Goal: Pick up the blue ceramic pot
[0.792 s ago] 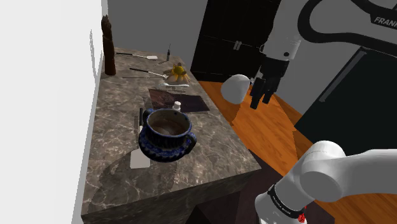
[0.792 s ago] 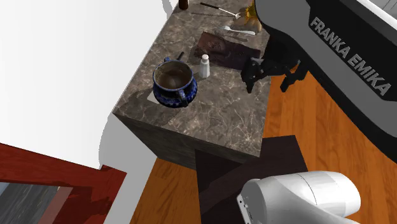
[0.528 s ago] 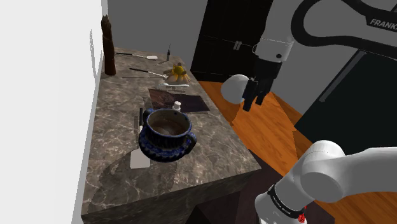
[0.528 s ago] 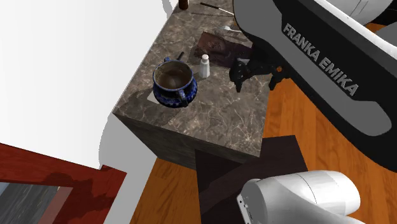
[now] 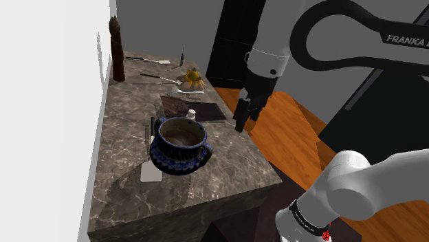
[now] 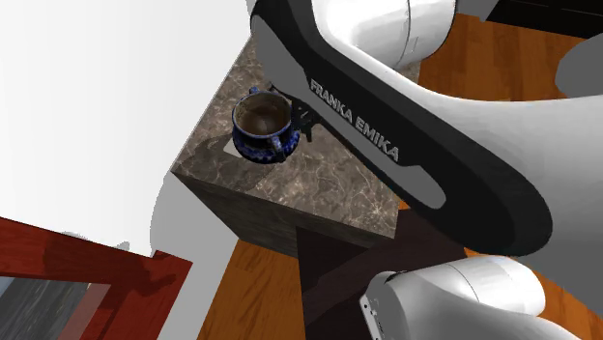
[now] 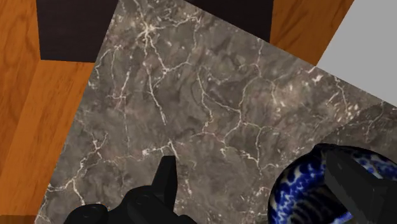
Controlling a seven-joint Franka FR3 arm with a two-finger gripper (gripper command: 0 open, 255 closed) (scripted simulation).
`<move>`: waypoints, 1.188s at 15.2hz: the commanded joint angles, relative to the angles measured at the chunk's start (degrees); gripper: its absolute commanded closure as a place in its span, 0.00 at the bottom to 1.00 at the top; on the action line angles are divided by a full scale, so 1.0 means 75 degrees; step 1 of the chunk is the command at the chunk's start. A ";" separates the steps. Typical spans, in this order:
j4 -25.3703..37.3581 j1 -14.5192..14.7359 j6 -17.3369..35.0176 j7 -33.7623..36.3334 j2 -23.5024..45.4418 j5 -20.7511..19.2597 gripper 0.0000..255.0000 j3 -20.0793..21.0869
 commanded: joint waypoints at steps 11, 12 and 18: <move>0.0590 0.0380 0.1638 0.0956 0.1744 -0.0295 0.00 0.1622; 0.0504 0.0381 0.1744 0.0965 0.1765 -0.0294 0.00 0.1638; 0.0133 0.0385 0.2230 0.1013 0.1887 -0.0301 0.00 0.1718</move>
